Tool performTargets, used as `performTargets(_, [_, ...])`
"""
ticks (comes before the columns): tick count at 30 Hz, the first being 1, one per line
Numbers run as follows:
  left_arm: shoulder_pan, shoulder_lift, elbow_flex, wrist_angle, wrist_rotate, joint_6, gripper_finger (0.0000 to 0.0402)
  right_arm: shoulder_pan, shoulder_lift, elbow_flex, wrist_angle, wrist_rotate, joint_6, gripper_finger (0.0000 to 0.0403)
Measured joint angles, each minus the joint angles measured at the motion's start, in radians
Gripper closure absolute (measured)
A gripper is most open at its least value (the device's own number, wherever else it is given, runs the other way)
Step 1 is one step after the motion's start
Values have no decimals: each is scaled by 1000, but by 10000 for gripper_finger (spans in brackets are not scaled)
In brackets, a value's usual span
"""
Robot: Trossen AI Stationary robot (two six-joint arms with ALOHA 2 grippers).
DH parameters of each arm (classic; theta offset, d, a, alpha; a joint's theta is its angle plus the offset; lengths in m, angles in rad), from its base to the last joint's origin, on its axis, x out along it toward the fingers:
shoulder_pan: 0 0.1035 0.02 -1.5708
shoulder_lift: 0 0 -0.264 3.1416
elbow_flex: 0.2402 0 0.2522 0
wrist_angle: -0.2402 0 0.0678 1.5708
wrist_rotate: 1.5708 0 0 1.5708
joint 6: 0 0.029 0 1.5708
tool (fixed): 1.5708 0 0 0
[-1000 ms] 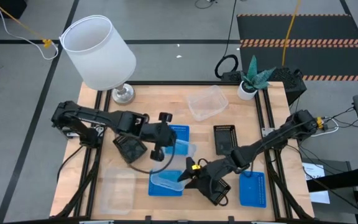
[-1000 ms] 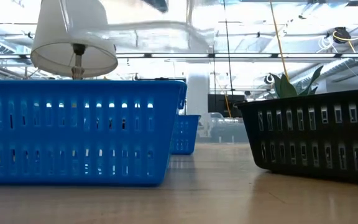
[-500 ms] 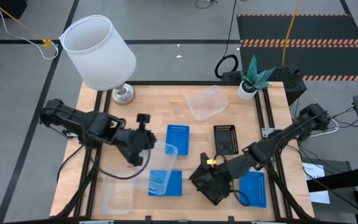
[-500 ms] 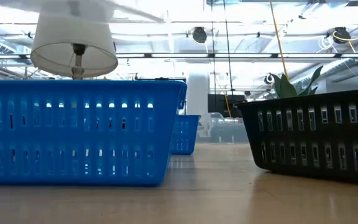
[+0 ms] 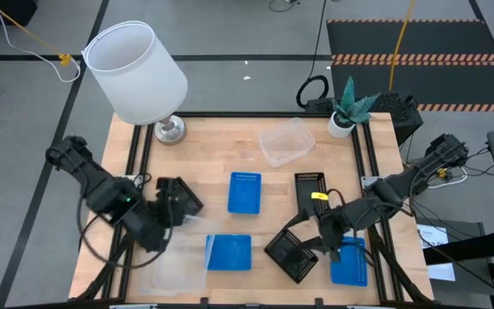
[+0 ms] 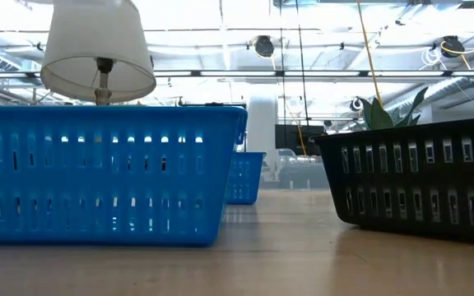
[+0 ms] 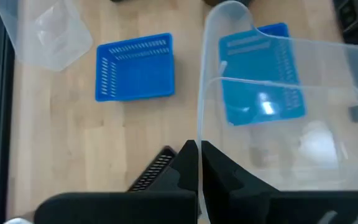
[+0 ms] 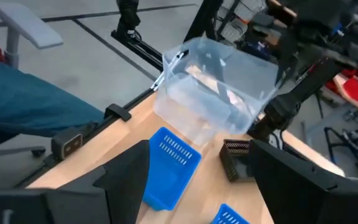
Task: Stack baskets by color
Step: Stack the top left transparent bin on the bottom transparent bin
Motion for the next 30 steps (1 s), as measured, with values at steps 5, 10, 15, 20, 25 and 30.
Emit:
performTargets(5, [-109,0,0,-75,-63,-144,400,0,-13,0,-20,-1,20,138])
performTargets(10, [-210,-7,-1,-92,-99,-264,400,0,-13,0,-21,-1,20,138])
performTargets(15, [-295,-12,-1,-137,-139,-377,400,0,-13,0,-20,-1,20,138])
performTargets(20, [-370,-12,-1,-187,-194,-476,401,0,-13,0,-19,-1,36,138])
performTargets(25, [-429,-12,-2,-185,-225,-514,401,0,-13,0,-18,-2,117,138])
performTargets(30, [-477,-27,-54,-182,-255,-577,401,0,-13,0,-19,-6,178,138])
